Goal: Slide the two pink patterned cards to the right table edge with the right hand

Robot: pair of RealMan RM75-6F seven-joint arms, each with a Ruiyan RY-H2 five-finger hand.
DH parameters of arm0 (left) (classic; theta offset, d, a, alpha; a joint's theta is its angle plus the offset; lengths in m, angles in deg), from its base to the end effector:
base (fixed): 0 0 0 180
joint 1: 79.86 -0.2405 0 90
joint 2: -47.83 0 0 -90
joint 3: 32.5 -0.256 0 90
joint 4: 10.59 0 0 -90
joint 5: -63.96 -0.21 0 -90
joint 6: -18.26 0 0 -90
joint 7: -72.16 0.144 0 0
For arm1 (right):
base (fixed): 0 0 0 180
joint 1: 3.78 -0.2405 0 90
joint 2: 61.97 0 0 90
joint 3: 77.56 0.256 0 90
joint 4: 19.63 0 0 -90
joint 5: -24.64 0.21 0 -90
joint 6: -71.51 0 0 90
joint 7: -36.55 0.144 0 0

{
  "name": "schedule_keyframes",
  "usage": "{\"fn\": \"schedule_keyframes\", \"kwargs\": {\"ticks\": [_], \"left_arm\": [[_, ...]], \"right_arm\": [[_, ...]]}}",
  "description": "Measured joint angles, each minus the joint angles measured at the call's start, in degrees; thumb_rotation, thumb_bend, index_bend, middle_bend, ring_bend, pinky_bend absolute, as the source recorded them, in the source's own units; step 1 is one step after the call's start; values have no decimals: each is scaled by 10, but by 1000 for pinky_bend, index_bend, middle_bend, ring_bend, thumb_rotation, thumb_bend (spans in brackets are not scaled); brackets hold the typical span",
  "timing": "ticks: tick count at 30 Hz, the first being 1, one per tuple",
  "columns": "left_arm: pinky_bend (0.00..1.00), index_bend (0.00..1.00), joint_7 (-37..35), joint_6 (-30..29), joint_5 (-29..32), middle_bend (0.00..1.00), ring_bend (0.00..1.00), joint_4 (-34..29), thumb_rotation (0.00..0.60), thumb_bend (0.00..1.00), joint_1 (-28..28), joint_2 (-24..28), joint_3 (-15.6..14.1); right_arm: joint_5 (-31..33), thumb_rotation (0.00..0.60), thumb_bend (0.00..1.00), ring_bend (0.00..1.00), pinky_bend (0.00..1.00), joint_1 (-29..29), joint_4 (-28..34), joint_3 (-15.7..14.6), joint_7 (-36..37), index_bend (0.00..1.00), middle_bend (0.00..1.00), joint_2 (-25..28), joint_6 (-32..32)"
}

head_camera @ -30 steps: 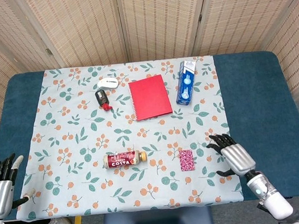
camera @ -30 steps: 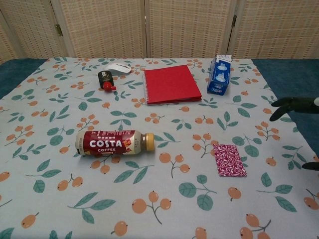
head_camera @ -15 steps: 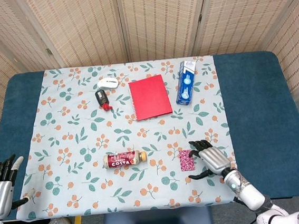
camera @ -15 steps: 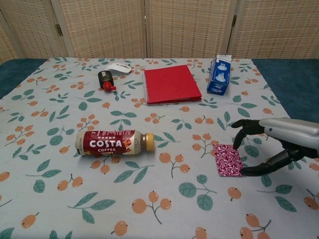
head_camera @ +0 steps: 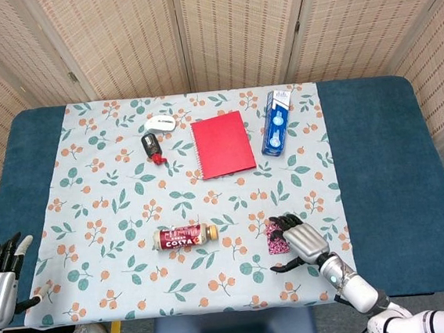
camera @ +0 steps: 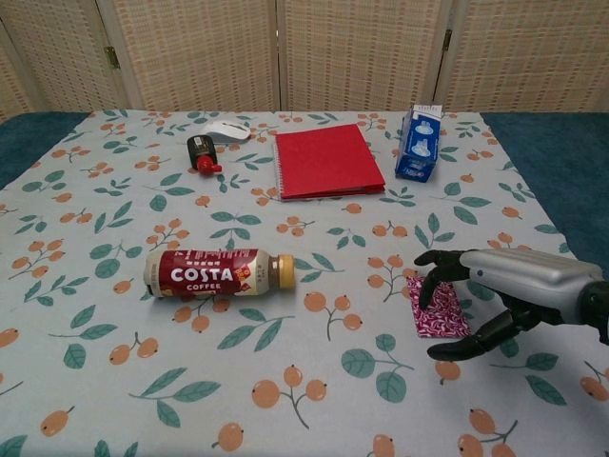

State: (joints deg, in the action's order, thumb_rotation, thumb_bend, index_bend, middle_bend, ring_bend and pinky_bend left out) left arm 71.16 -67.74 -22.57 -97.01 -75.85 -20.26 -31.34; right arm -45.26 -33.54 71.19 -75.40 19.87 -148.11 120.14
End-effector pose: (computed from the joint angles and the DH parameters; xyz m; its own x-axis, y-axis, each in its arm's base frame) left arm -0.3278 0.1711 0.1439 0.4125 0.0196 0.9107 0.9109 -0.0011 -0.4126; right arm -0.2117 -0.2511 -0.0410 0.4100 -0.5323 0.7407 -0.9055 -0.3351 0.2604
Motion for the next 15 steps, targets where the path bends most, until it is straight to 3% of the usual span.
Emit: {"fn": "schedule_keyframes", "kwargs": {"ticks": [15], "left_arm": [[0,96,2,0,-6,3,75,-5,600,250,1,1,-1]], "right_arm": [[21,272,182,0,0,17,12,-27,-30,299,57,27,35]]}}
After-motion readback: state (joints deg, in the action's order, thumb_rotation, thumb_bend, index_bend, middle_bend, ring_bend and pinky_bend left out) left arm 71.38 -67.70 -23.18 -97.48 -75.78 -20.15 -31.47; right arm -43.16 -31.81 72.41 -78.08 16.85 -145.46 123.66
